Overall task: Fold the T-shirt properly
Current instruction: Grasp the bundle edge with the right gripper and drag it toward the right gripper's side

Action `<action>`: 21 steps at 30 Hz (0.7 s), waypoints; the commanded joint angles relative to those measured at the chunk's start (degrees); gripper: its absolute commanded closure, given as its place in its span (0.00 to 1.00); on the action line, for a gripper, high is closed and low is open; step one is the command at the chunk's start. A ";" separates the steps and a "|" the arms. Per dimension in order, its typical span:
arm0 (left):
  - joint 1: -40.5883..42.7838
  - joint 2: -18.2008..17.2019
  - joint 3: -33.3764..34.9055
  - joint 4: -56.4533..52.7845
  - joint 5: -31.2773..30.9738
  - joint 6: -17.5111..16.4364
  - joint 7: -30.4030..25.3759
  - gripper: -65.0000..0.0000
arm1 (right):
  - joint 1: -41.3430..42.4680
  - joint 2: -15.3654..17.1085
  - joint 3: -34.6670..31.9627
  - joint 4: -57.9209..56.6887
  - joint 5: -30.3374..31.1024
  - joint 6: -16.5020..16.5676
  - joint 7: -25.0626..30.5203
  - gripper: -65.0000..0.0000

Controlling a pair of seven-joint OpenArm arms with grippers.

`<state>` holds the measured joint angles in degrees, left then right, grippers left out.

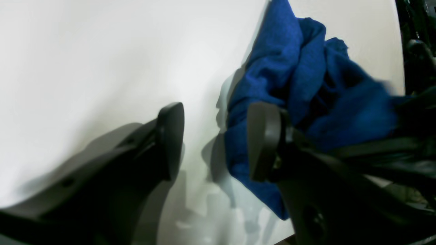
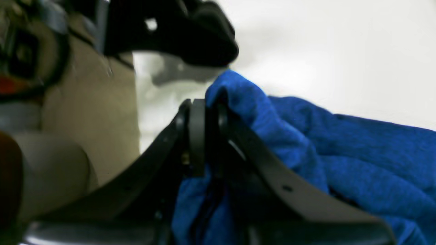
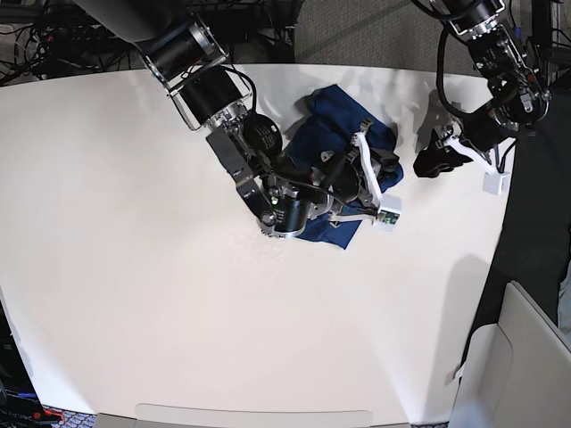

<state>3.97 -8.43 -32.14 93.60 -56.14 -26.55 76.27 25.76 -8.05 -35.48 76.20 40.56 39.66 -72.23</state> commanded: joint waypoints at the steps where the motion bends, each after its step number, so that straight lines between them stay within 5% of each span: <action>1: -0.67 -0.85 -0.17 0.86 -1.49 -0.05 -0.80 0.55 | 1.98 -0.95 -1.04 0.24 1.51 0.34 1.33 0.96; 10: -0.67 -0.76 -0.17 0.86 -1.49 -0.05 -0.80 0.55 | 4.26 -0.95 -7.11 -0.56 -4.64 0.34 6.78 0.96; 17: -0.49 -0.76 -4.47 0.86 -1.49 -0.05 -0.18 0.55 | 4.09 -0.95 -6.67 1.03 -4.64 0.34 12.67 0.65; 21: 0.21 -0.76 -5.35 0.86 -1.49 -0.05 -0.18 0.55 | 3.21 -0.95 -4.30 4.46 -4.56 0.34 12.75 0.67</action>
<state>4.62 -8.36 -37.41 93.60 -56.10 -26.52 76.49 27.46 -8.32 -40.32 79.59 35.09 39.86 -60.86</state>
